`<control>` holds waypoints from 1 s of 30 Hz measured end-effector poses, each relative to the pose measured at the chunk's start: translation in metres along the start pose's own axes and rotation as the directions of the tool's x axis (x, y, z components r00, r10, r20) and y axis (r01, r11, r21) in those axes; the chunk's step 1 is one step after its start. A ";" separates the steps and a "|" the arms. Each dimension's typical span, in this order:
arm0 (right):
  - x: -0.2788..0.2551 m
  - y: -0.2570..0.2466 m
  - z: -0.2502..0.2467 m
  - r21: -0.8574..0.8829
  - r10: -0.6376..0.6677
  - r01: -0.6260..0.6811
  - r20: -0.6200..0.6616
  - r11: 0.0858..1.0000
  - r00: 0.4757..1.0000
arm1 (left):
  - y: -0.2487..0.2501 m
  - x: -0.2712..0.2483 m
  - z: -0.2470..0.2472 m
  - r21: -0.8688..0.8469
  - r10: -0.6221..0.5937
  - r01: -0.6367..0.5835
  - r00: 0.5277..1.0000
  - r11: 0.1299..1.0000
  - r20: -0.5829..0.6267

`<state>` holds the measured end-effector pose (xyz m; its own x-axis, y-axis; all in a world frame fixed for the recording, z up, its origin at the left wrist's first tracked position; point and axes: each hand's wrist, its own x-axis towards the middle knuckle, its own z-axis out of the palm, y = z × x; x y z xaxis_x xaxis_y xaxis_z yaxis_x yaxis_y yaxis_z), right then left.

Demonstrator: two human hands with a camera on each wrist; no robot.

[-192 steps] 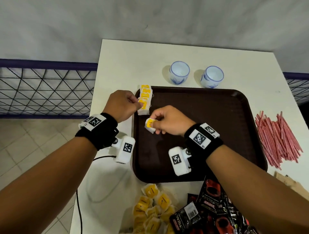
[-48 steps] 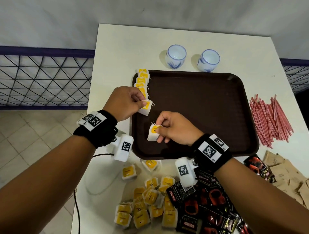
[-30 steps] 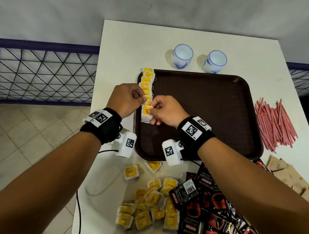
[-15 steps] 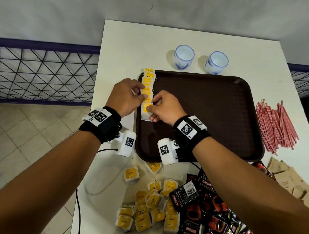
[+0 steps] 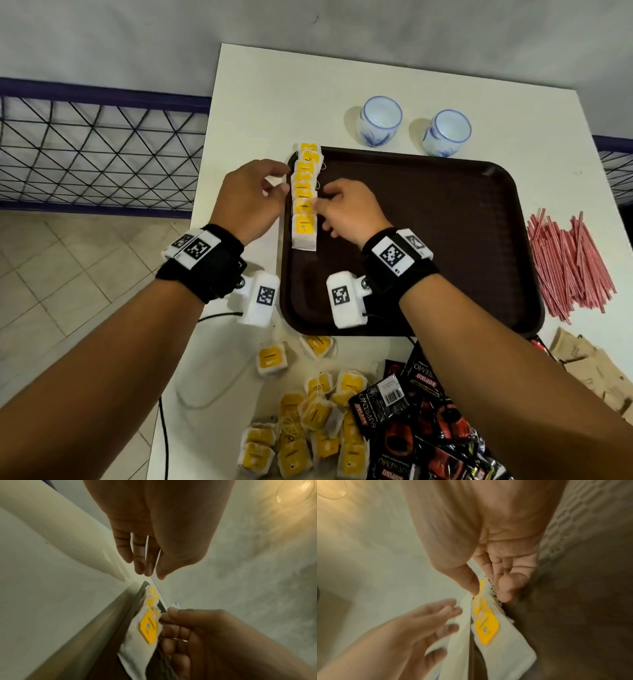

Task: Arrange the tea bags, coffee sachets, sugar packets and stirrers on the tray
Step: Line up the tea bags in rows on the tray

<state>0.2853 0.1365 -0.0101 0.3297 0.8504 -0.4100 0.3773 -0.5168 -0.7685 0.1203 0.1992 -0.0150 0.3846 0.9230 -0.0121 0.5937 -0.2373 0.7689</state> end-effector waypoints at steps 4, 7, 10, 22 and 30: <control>0.028 -0.016 -0.007 -0.109 0.006 -0.005 0.009 0.994 1.000 | -0.008 -0.039 -0.014 -0.030 -0.070 0.072 0.996 0.997 0.061; 0.043 -0.020 -0.005 -0.151 0.010 0.001 0.073 0.989 0.997 | -0.018 -0.079 -0.024 0.016 -0.086 0.085 0.984 0.996 0.157; 0.040 -0.019 -0.006 -0.146 0.032 -0.018 0.092 0.989 0.995 | -0.025 -0.116 -0.029 0.006 -0.138 0.142 0.952 0.990 0.273; -0.113 0.041 -0.025 -0.327 -0.258 0.393 0.385 0.860 0.886 | -0.024 -0.188 -0.037 0.128 -0.309 0.281 0.866 0.951 0.395; -0.145 0.053 -0.008 -0.495 -0.191 0.566 0.617 0.659 0.763 | -0.012 -0.199 -0.021 -0.076 -0.290 0.347 0.868 0.935 0.403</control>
<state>0.2642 -0.0151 0.0127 -0.3543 0.8089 -0.4692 0.8640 0.0912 -0.4952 0.0219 0.0248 -0.0079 0.4466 0.7480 -0.4909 0.6347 0.1219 0.7631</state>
